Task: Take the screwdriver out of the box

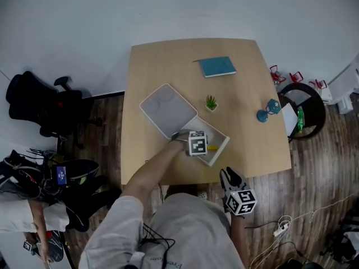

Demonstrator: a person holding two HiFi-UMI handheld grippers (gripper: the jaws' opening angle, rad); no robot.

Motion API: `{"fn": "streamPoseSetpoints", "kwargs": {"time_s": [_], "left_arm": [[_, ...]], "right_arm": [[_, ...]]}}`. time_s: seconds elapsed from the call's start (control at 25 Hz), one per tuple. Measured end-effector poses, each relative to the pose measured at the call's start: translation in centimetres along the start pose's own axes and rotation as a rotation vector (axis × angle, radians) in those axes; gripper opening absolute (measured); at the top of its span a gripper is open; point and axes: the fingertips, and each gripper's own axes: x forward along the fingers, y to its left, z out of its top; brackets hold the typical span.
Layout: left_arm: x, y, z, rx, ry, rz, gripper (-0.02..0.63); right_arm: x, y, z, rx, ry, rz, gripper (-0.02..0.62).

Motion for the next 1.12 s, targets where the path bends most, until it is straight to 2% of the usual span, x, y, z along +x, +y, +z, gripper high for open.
{"fn": "streamPoseSetpoints", "kwargs": {"time_s": [0.12, 0.16, 0.32, 0.4, 0.72, 1.12], "left_arm": [[1.1, -0.2, -0.5, -0.103, 0.02, -0.104, 0.078], [1.5, -0.5, -0.4, -0.114, 0.032, -0.134, 0.078], [2.8, -1.0, -0.8, -0.101, 0.116, -0.202, 0.081], [3.3, -1.0, -0.9, -0.107, 0.129, -0.222, 0.083], [5.0, -1.1, -1.5, -0.093, 0.174, -0.208, 0.081], [5.0, -0.8, -1.9, -0.092, 0.198, -0.237, 0.074]], "right_arm": [[-0.8, -0.7, -1.1, 0.019, 0.019, -0.029, 0.109], [-1.2, -1.0, -1.4, 0.03, 0.022, -0.038, 0.109], [-2.1, -2.0, -2.0, 0.06, 0.023, -0.077, 0.112], [-2.1, -2.1, -1.9, 0.063, 0.019, -0.085, 0.112], [-2.3, -2.1, -2.8, 0.064, 0.027, -0.076, 0.112], [-1.9, -1.3, -2.6, 0.055, 0.022, -0.049, 0.109]]}}
